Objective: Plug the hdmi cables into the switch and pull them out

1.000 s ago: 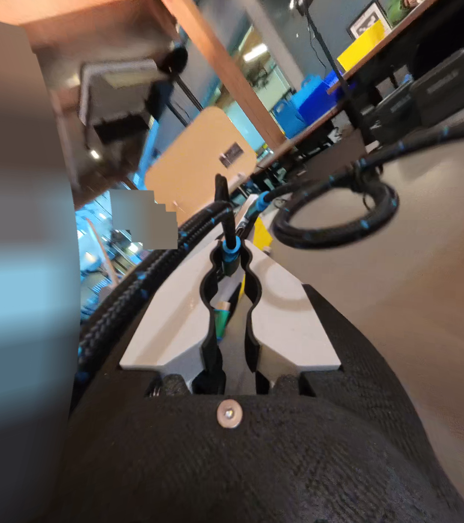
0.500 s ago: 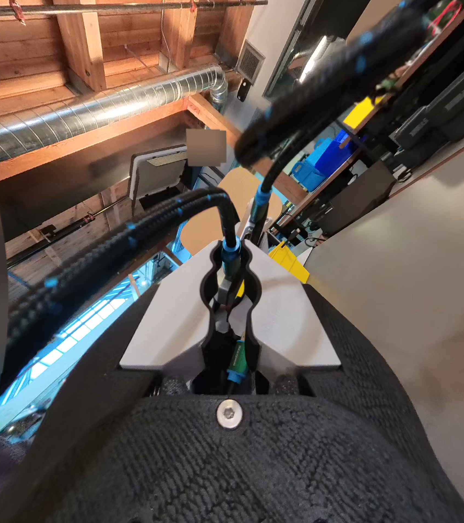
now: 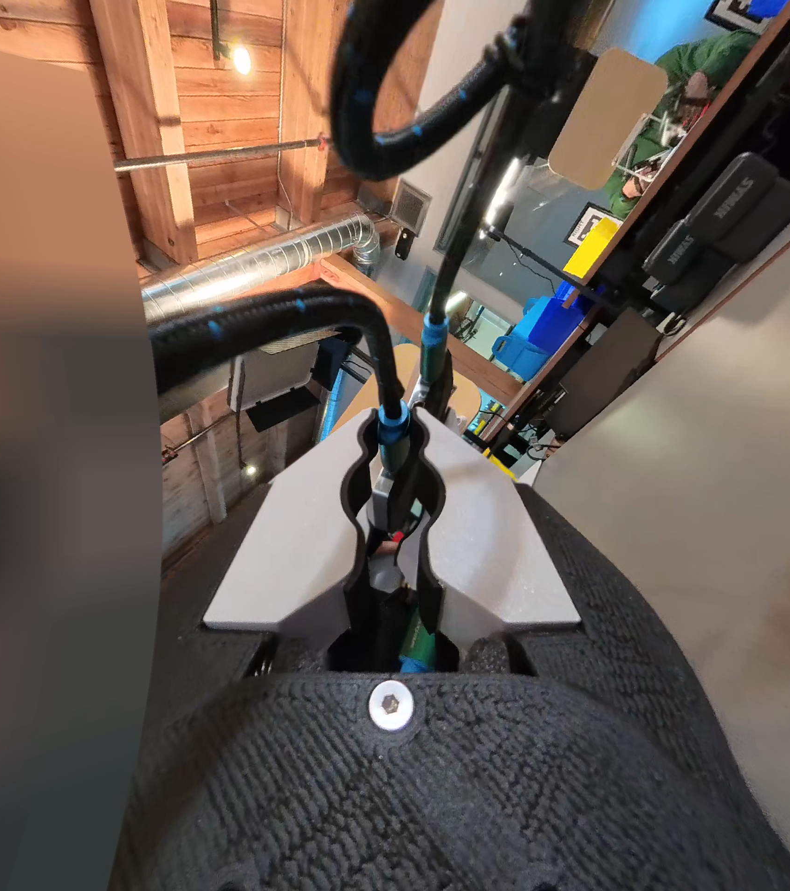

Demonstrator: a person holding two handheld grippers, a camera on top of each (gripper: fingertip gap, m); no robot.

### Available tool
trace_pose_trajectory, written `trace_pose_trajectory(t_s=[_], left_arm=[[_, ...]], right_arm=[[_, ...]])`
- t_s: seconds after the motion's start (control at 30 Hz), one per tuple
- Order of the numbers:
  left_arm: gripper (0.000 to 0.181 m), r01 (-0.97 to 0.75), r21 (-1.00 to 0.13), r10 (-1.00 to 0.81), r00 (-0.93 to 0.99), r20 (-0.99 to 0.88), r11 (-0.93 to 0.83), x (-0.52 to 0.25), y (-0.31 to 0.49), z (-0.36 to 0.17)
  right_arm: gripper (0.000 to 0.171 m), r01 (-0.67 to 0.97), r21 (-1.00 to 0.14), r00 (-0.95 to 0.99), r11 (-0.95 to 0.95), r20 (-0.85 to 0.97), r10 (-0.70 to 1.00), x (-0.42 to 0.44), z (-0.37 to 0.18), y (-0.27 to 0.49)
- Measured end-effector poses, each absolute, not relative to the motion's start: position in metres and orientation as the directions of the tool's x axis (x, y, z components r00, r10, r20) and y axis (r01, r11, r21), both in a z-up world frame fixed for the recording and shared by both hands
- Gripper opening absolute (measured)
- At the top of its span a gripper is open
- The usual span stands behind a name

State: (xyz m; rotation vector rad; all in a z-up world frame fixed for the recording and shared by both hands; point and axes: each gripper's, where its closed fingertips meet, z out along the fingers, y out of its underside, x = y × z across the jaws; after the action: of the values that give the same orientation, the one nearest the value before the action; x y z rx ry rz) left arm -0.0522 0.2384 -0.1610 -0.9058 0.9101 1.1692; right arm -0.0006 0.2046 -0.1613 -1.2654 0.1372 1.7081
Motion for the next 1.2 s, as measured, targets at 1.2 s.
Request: trace_pose_trajectory(t_s=[1.2], left_arm=[[0.018,-0.948,-0.261,0.245,0.301,-0.922,0.18,-0.052,0.244,-0.17]], right_arm=[[0.01,-0.792,-0.464,0.13,-0.397,-0.763,0.633,-0.003,-0.156,0.205]])
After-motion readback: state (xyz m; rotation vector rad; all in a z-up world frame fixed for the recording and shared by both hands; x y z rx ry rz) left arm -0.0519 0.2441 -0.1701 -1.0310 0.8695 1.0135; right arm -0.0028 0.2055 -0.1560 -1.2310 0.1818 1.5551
